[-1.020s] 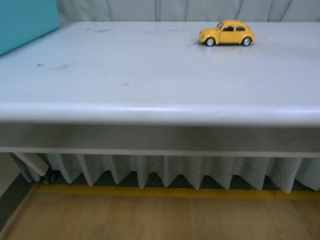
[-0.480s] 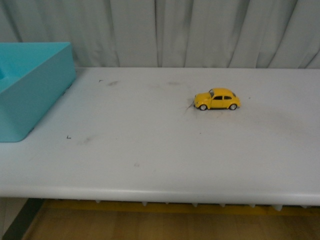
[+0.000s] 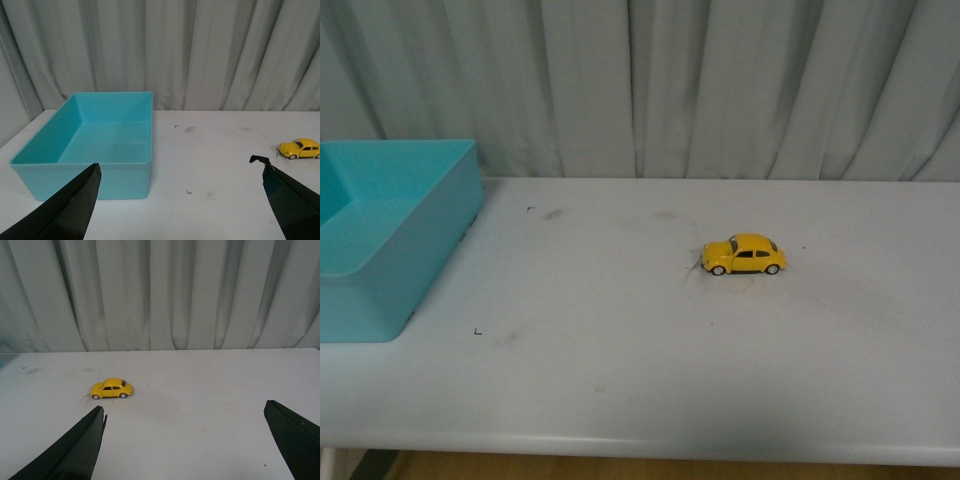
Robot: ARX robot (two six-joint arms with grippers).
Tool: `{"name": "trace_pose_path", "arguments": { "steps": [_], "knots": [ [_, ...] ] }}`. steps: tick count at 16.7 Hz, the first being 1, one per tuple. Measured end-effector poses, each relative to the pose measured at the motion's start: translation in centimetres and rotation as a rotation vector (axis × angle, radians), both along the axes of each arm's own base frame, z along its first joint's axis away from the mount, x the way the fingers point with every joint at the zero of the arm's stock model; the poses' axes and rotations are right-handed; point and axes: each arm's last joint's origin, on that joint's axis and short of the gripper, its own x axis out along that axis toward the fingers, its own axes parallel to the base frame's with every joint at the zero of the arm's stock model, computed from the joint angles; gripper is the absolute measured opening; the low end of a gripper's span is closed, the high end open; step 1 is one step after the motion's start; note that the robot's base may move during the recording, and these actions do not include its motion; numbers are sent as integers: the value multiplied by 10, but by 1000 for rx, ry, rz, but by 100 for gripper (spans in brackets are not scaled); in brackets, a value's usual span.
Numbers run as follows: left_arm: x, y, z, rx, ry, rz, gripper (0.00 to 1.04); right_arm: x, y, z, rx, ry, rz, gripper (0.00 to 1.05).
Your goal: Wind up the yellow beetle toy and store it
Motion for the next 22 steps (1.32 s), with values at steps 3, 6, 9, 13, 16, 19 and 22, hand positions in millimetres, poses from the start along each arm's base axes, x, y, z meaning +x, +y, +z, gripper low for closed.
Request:
{"name": "trace_pose_path", "arguments": {
  "steps": [3, 6, 9, 13, 16, 19, 22],
  "knots": [
    [0, 0, 0, 0, 1, 0, 98, 0, 0, 0, 0, 0, 0, 98],
    [0, 0, 0, 0, 1, 0, 98, 0, 0, 0, 0, 0, 0, 98],
    [0, 0, 0, 0, 1, 0, 98, 0, 0, 0, 0, 0, 0, 98],
    [0, 0, 0, 0, 1, 0, 98, 0, 0, 0, 0, 0, 0, 98],
    [0, 0, 0, 0, 1, 0, 98, 0, 0, 0, 0, 0, 0, 98],
    [0, 0, 0, 0, 1, 0, 98, 0, 0, 0, 0, 0, 0, 98],
    [0, 0, 0, 0, 1, 0, 98, 0, 0, 0, 0, 0, 0, 98]
  ]
}}
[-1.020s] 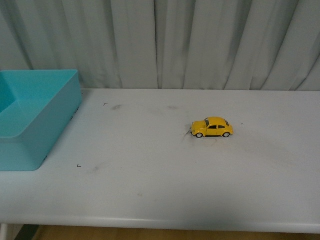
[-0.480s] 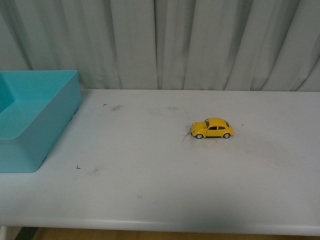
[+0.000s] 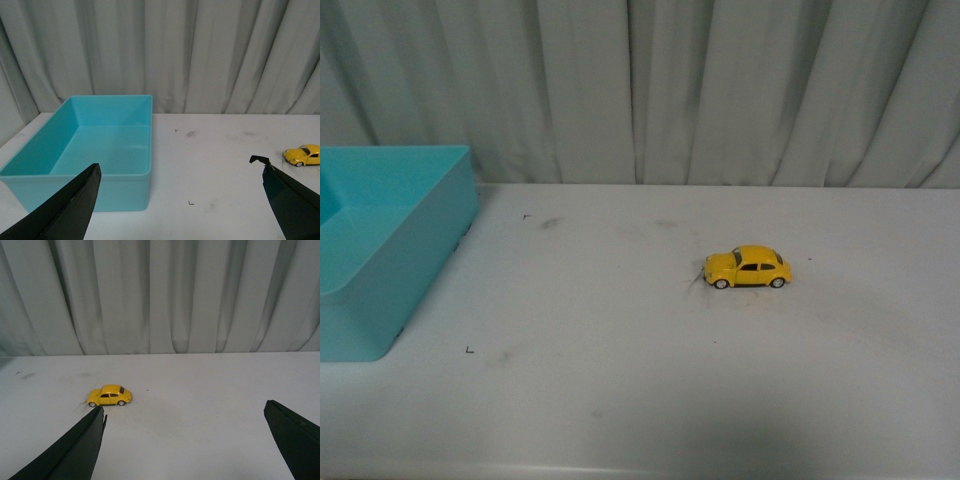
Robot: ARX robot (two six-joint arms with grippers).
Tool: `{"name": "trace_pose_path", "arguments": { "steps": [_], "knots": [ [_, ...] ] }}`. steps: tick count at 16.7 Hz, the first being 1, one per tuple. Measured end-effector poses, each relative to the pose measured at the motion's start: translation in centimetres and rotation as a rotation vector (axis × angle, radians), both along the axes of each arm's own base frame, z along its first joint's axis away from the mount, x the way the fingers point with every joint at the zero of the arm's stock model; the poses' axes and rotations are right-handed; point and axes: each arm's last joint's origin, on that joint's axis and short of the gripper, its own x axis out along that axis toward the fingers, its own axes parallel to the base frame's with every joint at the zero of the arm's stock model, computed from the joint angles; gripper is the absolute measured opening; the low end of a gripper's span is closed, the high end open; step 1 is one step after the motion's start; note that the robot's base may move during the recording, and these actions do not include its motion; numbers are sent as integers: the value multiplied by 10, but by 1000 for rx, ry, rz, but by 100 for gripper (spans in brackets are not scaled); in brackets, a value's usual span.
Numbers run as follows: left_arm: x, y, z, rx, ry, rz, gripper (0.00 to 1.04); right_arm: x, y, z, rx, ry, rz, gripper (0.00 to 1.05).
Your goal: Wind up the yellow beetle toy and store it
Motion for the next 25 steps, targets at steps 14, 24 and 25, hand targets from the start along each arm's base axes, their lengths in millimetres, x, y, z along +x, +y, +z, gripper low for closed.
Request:
{"name": "trace_pose_path", "arguments": {
  "steps": [14, 24, 25],
  "knots": [
    [0, 0, 0, 0, 0, 0, 98, 0, 0, 0, 0, 0, 0, 98],
    [0, 0, 0, 0, 0, 0, 98, 0, 0, 0, 0, 0, 0, 98],
    [0, 0, 0, 0, 0, 0, 98, 0, 0, 0, 0, 0, 0, 98]
  ]
}}
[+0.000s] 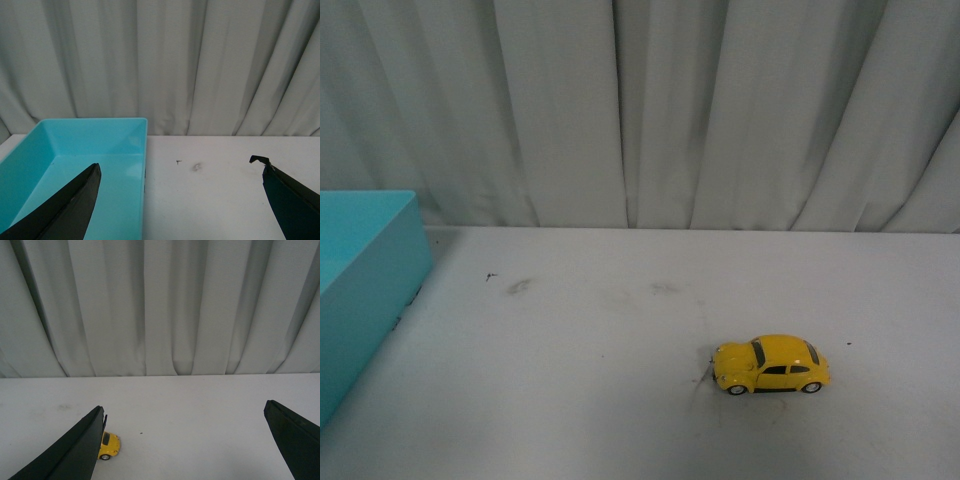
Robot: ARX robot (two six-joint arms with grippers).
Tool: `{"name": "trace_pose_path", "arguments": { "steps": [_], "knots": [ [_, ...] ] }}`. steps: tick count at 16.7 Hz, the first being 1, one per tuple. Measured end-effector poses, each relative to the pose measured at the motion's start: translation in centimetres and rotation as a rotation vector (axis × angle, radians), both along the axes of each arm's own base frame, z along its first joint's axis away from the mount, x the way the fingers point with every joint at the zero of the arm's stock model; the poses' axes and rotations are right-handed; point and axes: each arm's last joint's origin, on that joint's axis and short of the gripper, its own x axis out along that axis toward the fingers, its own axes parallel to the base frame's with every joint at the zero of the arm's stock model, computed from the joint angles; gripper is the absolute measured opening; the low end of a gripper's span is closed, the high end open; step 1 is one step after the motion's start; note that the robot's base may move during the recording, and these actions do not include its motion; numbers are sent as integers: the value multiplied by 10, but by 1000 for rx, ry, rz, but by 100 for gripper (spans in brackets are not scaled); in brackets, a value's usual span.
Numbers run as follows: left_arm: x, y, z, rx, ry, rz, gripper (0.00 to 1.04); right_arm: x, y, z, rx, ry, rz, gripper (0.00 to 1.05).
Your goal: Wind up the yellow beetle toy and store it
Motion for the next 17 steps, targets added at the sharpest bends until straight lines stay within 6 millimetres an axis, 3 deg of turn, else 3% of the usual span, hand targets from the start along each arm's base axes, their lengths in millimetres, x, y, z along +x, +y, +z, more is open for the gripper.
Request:
{"name": "trace_pose_path", "arguments": {
  "steps": [17],
  "knots": [
    [0, 0, 0, 0, 0, 0, 98, 0, 0, 0, 0, 0, 0, 98]
  ]
}}
